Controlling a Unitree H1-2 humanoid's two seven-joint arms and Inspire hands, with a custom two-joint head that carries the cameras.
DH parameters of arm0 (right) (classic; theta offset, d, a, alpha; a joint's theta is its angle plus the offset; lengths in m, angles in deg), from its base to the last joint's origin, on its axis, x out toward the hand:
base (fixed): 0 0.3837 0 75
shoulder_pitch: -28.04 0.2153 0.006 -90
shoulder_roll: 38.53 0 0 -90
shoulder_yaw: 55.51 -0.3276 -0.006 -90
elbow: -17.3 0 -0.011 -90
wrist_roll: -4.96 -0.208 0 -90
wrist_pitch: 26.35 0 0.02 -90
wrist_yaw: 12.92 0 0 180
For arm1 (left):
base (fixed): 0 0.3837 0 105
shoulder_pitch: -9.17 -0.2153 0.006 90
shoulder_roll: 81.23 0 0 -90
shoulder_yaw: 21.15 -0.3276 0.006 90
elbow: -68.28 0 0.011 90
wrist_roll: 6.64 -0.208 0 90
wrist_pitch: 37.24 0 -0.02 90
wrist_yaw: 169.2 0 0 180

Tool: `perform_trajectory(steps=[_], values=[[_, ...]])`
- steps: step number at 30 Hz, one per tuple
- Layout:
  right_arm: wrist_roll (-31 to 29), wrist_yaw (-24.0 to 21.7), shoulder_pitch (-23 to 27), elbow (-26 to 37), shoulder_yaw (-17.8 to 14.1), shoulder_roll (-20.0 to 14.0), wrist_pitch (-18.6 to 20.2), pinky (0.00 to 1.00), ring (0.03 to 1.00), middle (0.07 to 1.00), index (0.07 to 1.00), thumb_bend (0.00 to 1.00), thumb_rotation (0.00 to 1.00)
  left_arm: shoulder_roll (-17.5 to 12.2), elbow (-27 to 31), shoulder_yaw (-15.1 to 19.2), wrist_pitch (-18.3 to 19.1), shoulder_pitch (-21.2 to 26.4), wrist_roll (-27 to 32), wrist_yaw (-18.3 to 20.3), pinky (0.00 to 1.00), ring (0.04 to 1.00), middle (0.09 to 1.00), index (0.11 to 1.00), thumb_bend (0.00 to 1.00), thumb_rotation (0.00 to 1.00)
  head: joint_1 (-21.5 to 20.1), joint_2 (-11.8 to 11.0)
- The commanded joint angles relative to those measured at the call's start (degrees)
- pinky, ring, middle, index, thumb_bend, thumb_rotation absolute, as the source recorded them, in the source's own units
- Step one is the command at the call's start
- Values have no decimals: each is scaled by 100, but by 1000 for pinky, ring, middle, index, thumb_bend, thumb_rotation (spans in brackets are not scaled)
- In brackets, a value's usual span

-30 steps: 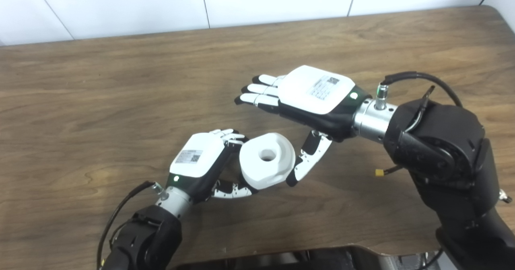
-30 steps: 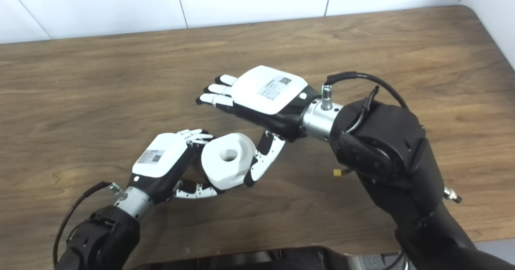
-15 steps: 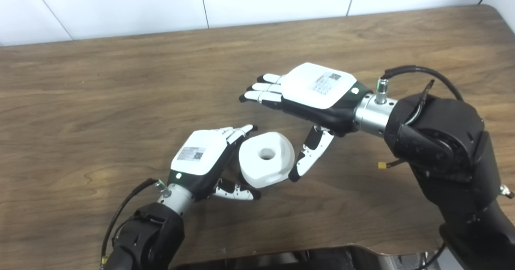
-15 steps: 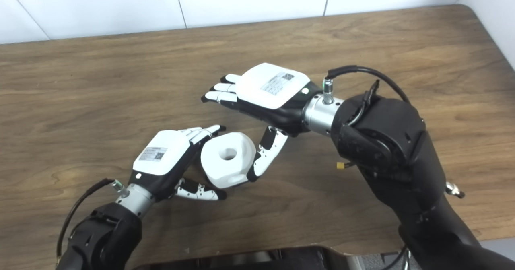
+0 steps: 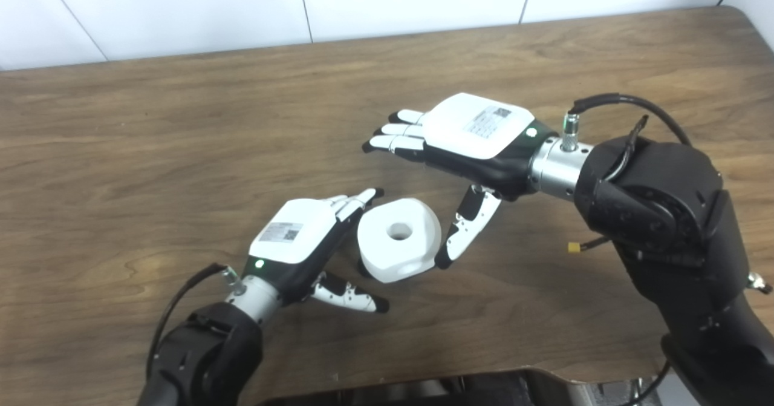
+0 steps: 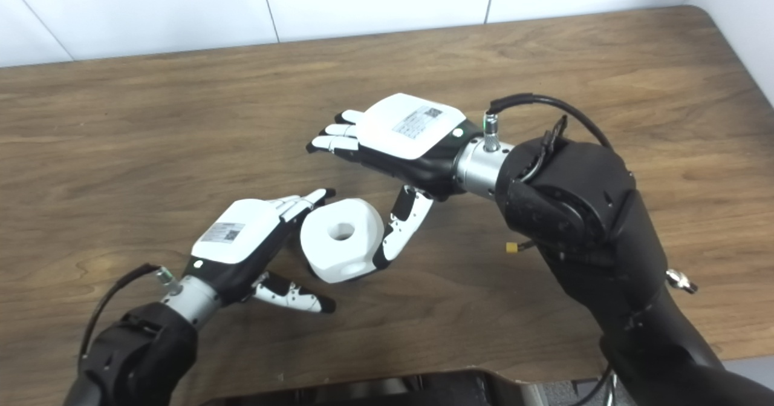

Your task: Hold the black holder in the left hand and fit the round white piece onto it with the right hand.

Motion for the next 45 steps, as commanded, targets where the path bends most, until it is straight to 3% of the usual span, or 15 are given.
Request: perform_trajectory(steps=[1,9,15,18,20,22,25,28,30,31,34,37,41,45], values=[[-65,-3,202,63,-104,-90,31,893,984,955,942,1000,477,-186,38,145,130,-102,83,213,833,897,901,949,1000,341,-6,5],[-399,-140,186,58,-344,-364,350,942,1000,984,968,1000,475,-348,251,763,114,-167,579,36,819,902,917,942,1000,363,59,-29],[-720,-242,137,177,-620,-717,927,950,1000,997,988,1000,509,-454,339,1144,135,-173,886,20,809,920,943,969,1000,406,206,-127],[-967,-145,18,185,-775,-884,1231,934,1000,996,990,1000,552,-414,287,1371,38,-210,1181,-248,768,903,937,960,1000,416,250,-181],[-1129,200,-256,87,-878,-934,1168,905,1000,992,988,989,668,-311,236,1530,-82,-269,1286,-581,717,874,919,949,1000,444,279,-219],[-1315,568,-523,-32,-997,-905,1068,874,994,980,971,872,849,-192,202,1664,-140,-333,1414,-877,680,847,907,939,988,462,292,-235],[-1571,1219,-972,-231,-1282,-647,1129,860,979,967,956,751,971,93,184,2016,-75,-469,2057,-1268,713,862,916,936,928,430,317,-268],[-1818,2077,-1447,-542,-1586,-237,1038,857,969,967,958,566,998,507,192,2496,125,-630,2952,-1626,831,914,940,945,829,396,345,-314],[-1986,2614,-1673,-781,-1752,20,935,873,964,967,957,505,1000,786,65,2784,7,-715,3500,-1944,881,929,942,944,754,347,346,-341],[-2065,2858,-1764,-900,-1831,133,880,875,953,966,957,482,1000,890,-10,2890,-101,-753,3623,-2122,872,915,922,946,662,321,346,-341],[-2274,3496,-1987,-1217,-2016,377,751,859,932,965,965,486,1000,1003,-238,3104,-457,-817,3825,-2522,822,898,919,967,486,414,354,-346],[-2470,3926,-2121,-1442,-2101,489,722,879,943,978,984,520,1000,1004,-429,3219,-608,-826,4010,-2762,830,899,934,982,420,547,382,-356],[-3061,4437,-2287,-1710,-2259,722,538,837,960,993,999,534,1000,1057,-689,3379,-745,-843,4826,-2884,918,938,956,998,437,636,331,-366],[-3337,4831,-2435,-1792,-2269,865,484,849,974,1000,1000,560,1000,1129,-752,3421,-629,-898,5355,-2961,996,981,978,1000,494,747,293,-370]])
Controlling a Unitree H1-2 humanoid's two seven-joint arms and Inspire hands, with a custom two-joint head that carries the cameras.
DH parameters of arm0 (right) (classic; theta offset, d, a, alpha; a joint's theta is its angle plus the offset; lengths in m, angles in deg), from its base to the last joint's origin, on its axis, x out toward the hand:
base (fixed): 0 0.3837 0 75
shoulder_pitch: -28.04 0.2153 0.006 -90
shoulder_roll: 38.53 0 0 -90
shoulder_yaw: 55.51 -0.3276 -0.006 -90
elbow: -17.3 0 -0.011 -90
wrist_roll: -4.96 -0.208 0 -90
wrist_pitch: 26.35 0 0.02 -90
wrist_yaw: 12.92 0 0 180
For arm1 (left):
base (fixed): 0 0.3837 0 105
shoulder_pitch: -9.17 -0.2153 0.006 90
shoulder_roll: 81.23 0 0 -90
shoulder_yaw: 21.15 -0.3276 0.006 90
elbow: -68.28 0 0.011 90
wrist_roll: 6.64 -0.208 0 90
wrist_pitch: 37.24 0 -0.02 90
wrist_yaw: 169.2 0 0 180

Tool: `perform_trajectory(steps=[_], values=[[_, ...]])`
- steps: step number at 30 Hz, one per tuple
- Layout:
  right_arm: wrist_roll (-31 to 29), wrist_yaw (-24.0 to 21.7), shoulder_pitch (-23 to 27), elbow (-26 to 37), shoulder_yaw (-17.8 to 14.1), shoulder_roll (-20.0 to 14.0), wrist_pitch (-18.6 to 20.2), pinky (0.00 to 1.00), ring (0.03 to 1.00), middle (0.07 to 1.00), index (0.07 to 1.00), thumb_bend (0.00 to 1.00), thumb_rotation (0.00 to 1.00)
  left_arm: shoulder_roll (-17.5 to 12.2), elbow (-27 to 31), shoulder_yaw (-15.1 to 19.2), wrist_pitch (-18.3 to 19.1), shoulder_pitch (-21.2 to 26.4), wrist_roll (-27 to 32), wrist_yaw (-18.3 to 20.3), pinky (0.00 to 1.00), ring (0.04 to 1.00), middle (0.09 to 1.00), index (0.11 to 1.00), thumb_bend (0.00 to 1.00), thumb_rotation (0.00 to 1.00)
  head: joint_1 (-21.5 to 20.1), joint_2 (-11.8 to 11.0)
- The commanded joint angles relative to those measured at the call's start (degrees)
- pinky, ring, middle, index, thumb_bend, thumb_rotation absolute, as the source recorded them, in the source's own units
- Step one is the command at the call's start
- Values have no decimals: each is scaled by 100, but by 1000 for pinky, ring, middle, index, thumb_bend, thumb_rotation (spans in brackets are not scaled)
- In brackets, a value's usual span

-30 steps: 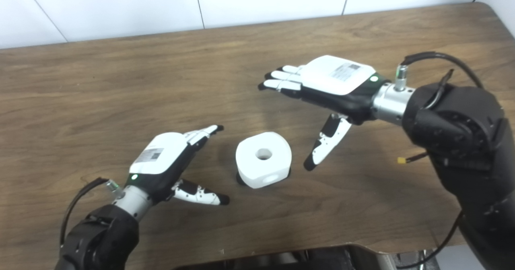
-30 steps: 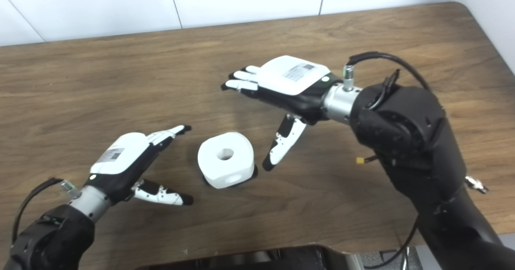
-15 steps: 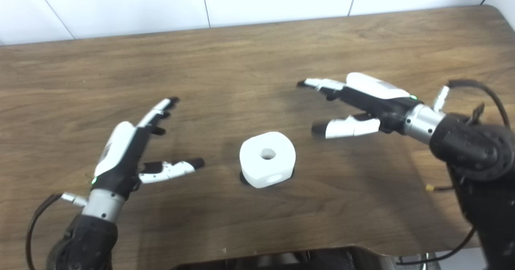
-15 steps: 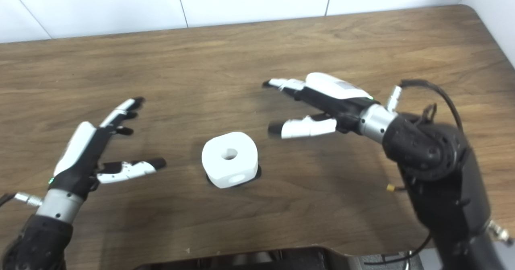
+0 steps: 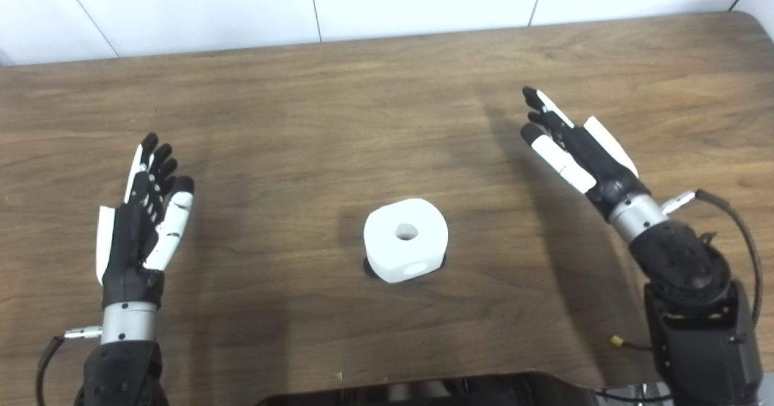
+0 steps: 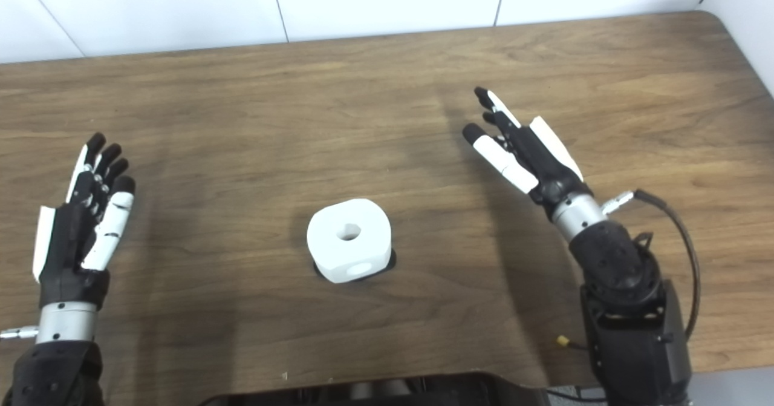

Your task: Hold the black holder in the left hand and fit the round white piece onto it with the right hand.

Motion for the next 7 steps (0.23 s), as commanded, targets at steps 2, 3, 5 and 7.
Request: perform_trajectory(steps=[2,3,5,7], values=[[-305,360,5,-8,-101,57,-308,869,974,1000,1000,561,1000,71,90,25,-76,-84,318,-144,1000,982,983,1000,502,746,1,16],[-369,431,-36,-31,-115,88,-309,879,974,1000,1000,568,1000,73,89,13,-65,-104,350,-159,1000,980,985,1000,500,739,-3,12],[-600,558,-124,-83,-177,166,-342,902,981,1000,1000,576,1000,66,80,-29,-56,-137,379,-171,1000,984,990,1000,495,733,-33,11],[-866,669,-220,-131,-247,234,-425,946,996,1000,1000,579,1000,74,71,-68,-56,-163,443,-179,1000,988,991,1000,497,729,-47,14]])
